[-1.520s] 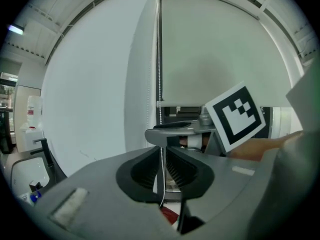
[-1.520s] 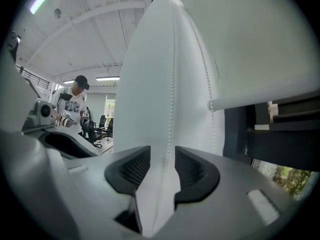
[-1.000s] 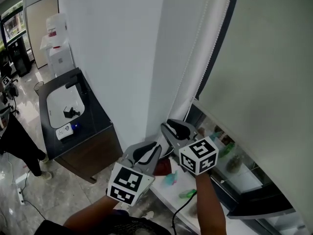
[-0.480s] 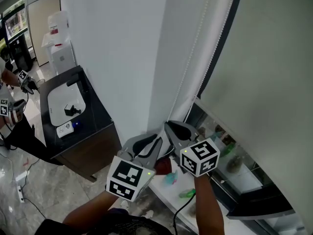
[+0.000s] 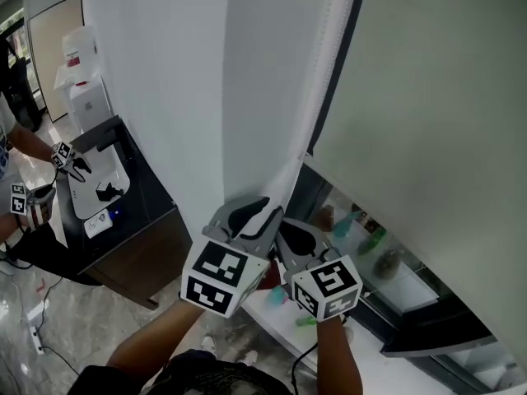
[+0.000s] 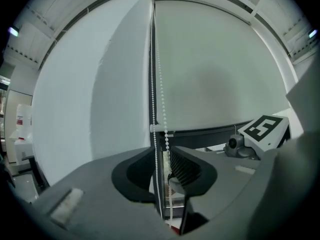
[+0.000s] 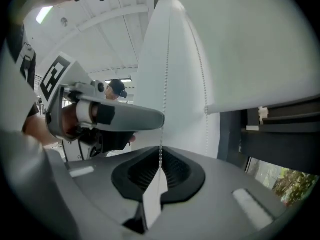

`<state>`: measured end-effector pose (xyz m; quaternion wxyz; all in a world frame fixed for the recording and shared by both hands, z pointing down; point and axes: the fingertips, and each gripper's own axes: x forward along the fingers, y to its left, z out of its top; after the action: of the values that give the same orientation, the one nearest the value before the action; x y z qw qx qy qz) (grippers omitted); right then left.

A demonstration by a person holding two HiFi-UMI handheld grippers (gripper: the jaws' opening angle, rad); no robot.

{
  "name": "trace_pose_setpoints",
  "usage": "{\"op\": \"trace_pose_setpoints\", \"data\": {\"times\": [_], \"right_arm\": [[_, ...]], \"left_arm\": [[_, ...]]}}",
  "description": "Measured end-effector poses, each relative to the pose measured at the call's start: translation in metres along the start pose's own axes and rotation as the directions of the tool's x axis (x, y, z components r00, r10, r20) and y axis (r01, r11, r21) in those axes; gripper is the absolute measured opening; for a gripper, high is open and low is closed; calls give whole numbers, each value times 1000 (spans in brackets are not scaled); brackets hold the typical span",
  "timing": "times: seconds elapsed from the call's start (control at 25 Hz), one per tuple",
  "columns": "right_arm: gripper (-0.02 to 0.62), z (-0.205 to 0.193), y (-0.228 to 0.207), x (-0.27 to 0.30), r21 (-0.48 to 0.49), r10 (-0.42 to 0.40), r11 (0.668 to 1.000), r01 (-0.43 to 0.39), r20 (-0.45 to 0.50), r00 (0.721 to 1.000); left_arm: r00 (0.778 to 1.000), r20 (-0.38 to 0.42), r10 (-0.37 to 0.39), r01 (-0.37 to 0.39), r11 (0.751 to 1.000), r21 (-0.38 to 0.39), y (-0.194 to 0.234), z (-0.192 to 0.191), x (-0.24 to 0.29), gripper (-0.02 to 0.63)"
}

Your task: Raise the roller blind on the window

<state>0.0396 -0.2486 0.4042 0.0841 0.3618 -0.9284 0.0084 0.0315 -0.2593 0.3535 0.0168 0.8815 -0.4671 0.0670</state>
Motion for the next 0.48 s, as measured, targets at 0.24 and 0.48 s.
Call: {"op": "trace_pose_setpoints", "data": {"times": [0.24, 0.48], "right_arm": [[20, -2, -4, -12, 9, -26, 1000, 26, -2, 1000], [20, -3, -8, -15, 5, -47, 999, 47, -8, 999]], "left_arm": [[996, 24, -88, 88, 996, 7, -18, 16, 14, 110], [995, 40, -89, 88, 995, 40, -19, 21, 14, 30]]}}
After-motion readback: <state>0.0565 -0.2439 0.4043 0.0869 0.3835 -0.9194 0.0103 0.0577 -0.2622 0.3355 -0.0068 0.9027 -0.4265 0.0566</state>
